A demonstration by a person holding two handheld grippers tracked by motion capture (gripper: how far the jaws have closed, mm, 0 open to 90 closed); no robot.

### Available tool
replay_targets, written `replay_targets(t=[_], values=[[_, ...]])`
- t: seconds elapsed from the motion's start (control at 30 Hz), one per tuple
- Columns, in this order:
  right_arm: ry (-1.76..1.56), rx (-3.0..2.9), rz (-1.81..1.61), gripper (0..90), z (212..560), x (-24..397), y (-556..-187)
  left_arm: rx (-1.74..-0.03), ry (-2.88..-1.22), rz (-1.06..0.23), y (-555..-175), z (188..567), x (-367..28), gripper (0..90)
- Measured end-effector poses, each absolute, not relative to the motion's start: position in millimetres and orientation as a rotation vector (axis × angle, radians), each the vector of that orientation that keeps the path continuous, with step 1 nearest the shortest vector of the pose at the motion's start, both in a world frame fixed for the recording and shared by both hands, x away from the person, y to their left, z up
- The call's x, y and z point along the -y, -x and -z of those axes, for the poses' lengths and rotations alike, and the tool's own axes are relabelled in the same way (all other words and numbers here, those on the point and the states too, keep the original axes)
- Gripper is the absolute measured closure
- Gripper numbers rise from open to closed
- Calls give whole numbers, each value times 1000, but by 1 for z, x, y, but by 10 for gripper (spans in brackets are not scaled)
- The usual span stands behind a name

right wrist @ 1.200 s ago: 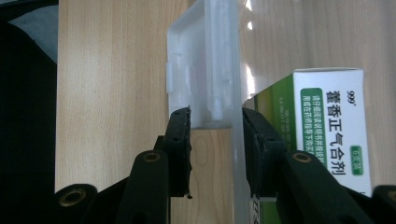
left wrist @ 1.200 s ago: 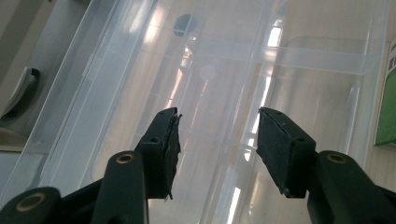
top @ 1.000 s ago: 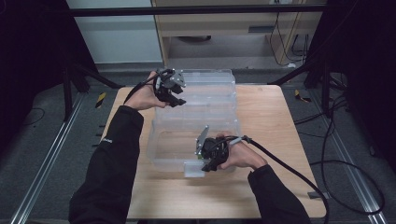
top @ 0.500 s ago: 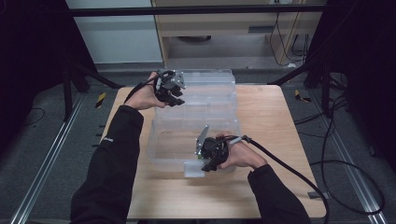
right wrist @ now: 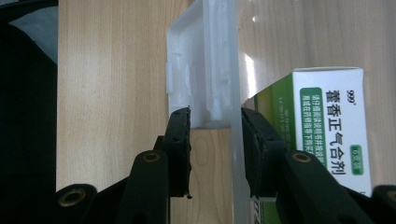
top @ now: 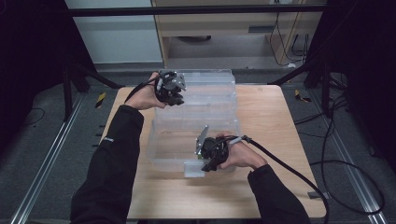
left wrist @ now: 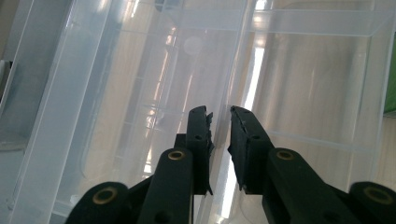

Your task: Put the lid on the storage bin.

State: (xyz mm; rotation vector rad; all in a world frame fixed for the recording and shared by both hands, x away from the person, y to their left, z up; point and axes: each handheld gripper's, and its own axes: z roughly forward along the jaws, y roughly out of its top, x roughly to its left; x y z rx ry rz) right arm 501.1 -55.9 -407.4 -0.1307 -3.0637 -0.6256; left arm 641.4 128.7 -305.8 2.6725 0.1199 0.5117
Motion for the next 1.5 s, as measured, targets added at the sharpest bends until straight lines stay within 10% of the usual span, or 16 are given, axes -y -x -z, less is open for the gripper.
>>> replay_targets(t=[1.5], values=[[174,3059,666,666,409,58,-500,6,-2738,-445,-603,286,-120,893]])
